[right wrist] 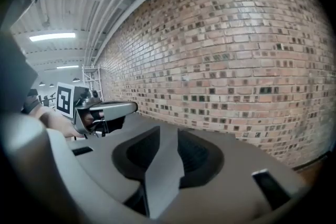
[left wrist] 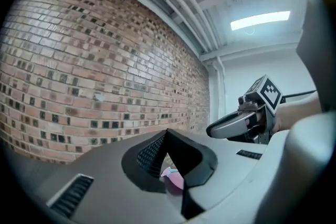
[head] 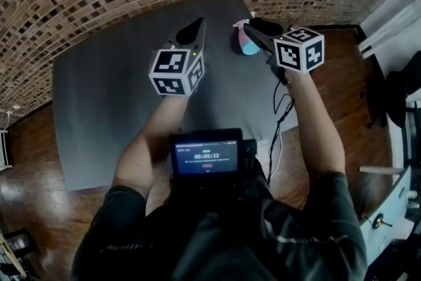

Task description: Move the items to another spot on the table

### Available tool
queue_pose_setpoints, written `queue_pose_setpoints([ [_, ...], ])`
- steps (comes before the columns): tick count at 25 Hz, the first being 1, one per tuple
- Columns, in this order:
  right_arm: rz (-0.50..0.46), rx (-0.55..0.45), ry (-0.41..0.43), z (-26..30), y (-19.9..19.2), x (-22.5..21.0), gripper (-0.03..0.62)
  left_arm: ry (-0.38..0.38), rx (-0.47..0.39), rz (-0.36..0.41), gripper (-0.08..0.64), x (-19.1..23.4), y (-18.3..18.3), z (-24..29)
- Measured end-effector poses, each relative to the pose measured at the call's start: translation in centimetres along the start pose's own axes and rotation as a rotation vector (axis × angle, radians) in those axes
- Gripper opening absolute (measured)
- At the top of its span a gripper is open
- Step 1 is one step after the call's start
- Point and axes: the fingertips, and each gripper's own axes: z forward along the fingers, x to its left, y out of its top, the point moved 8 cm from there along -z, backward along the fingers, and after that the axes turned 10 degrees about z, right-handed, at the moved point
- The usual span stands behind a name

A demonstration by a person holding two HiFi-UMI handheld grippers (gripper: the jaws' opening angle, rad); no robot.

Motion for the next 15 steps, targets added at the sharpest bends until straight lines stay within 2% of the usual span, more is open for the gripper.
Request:
queue_pose_setpoints([
  [2,-0.005,-0.053,0.004,-2.1,0.1,1.4,0.110,-0.013,-0.032,0.020,-0.002,-0.6,1.4,-1.4],
  [4,-0.005,-0.111,0.001,-3.8,0.3,2.2,0.033,-0.014,-0.062,0.017,-0.002,-0.6,2.5,-2.5],
  [7,0.000,-0.159,0.003,-5.4,0.3,3.3,0.028,0.003,-0.106,-0.012,-0.002,-0.1,3.7,-4.3],
  [10,0.012,-0.190,0.005,-6.4,0.0,4.8,0.000,0.017,-0.111,0.004,-0.002,0.6,4.8,-5.9],
  [12,0.010,-0.216,0.011,-8.3,-0.5,4.8,0.000,0.031,-0.114,0.035,-0.002,-0.7,5.7,-6.5],
  [15,-0.022,-0.251,0.021,-12.6,-1.5,3.4,0.000,0.054,-0.120,0.078,-0.002,-5.1,6.8,-6.6],
])
